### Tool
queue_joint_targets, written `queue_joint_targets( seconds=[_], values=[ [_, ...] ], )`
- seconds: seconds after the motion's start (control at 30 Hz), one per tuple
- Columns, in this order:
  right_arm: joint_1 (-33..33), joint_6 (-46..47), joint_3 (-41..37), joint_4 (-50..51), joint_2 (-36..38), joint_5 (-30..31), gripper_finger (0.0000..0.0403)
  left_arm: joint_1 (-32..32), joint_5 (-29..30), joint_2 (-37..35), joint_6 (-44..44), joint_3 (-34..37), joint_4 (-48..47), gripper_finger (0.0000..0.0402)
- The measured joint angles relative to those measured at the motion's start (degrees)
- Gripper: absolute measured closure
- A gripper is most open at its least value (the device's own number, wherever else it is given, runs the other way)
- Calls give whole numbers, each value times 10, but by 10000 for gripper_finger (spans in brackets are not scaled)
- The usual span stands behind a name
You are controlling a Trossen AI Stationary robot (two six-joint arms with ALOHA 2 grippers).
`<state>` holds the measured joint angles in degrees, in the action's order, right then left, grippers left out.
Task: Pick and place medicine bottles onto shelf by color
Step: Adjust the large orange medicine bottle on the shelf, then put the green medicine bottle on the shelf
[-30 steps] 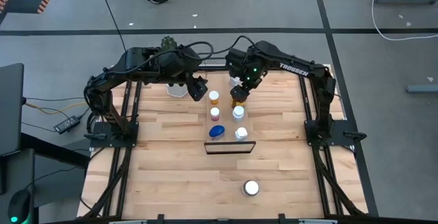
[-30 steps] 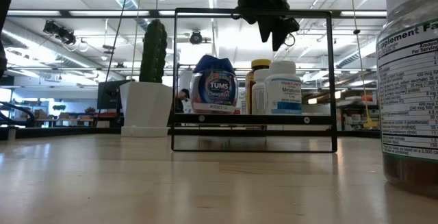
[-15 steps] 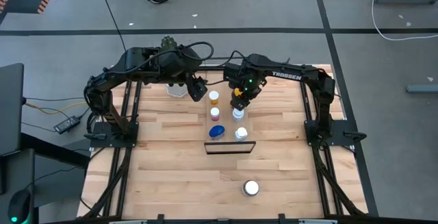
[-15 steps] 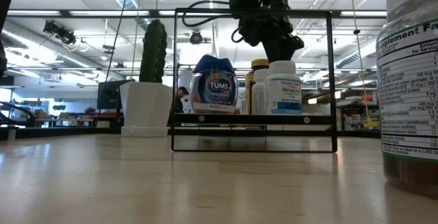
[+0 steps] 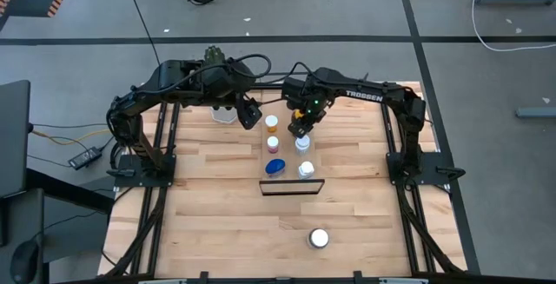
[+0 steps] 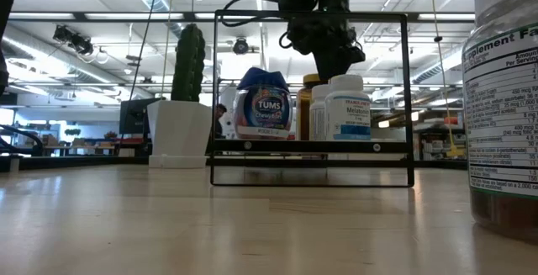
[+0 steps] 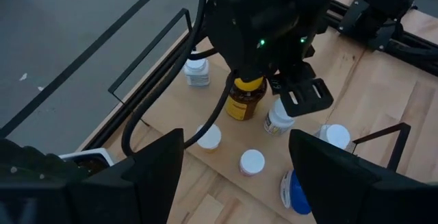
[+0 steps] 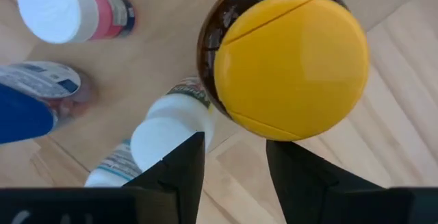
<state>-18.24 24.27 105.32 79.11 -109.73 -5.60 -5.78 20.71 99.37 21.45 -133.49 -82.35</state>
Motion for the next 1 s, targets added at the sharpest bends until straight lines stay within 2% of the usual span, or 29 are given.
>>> queue_joint_targets(
  seconds=[0.57, 0.83, 1.0],
  values=[
    [-35, -5, 0, -13, 0, 35, 243, 0, 0, 0, 4, 0, 0, 131],
    [-35, -5, 0, 29, 12, 2, 243, 0, 0, 0, 3, 0, -1, 131],
    [-27, 15, 1, 60, 53, -11, 243, 0, -1, 0, 1, 0, 0, 131]
  ],
)
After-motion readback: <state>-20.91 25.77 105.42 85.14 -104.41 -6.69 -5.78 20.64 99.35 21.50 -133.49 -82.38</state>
